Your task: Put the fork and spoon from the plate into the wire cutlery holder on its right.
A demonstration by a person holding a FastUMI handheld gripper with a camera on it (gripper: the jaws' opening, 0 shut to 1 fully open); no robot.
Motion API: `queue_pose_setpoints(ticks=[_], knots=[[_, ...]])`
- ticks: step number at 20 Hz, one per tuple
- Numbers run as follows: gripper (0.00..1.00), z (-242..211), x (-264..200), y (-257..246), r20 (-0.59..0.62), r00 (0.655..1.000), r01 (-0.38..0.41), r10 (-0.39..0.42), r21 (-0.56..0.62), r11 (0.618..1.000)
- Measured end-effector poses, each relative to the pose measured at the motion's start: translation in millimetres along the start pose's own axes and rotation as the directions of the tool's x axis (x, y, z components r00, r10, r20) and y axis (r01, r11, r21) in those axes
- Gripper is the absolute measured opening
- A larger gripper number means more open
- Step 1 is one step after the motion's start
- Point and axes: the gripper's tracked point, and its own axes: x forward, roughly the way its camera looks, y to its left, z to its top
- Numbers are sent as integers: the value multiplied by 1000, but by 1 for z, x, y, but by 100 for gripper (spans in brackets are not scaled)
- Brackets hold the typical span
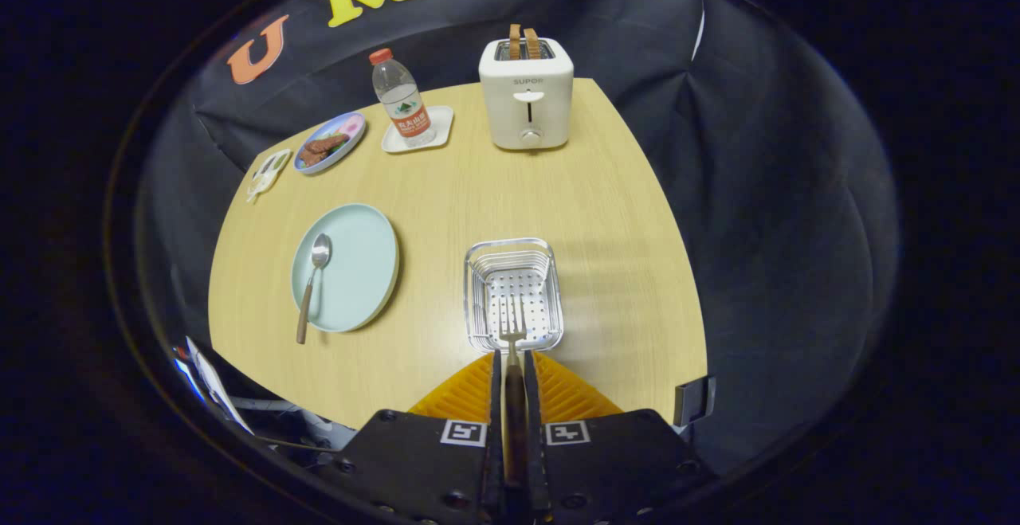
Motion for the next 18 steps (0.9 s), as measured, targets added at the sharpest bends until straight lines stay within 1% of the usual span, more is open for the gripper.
queue_pose_setpoints(ticks=[3,5,8,10,11,13,14,15,17,18], knots=[[12,10,-2,1,41,999,6,-6,-7,1000],[12,13,-5,9,53,999,-9,9,4,1000],[18,20,-5,17,89,996,-20,18,18,1000],[25,25,-4,22,126,992,-18,13,35,999],[25,27,-5,28,141,990,-25,19,42,999],[33,28,-3,44,160,986,-49,43,34,998],[44,29,-2,51,167,985,-52,47,24,998],[50,29,2,60,173,984,-53,51,10,999],[56,28,7,79,181,982,-60,62,-14,998],[64,26,11,89,176,982,-63,66,-25,998]])
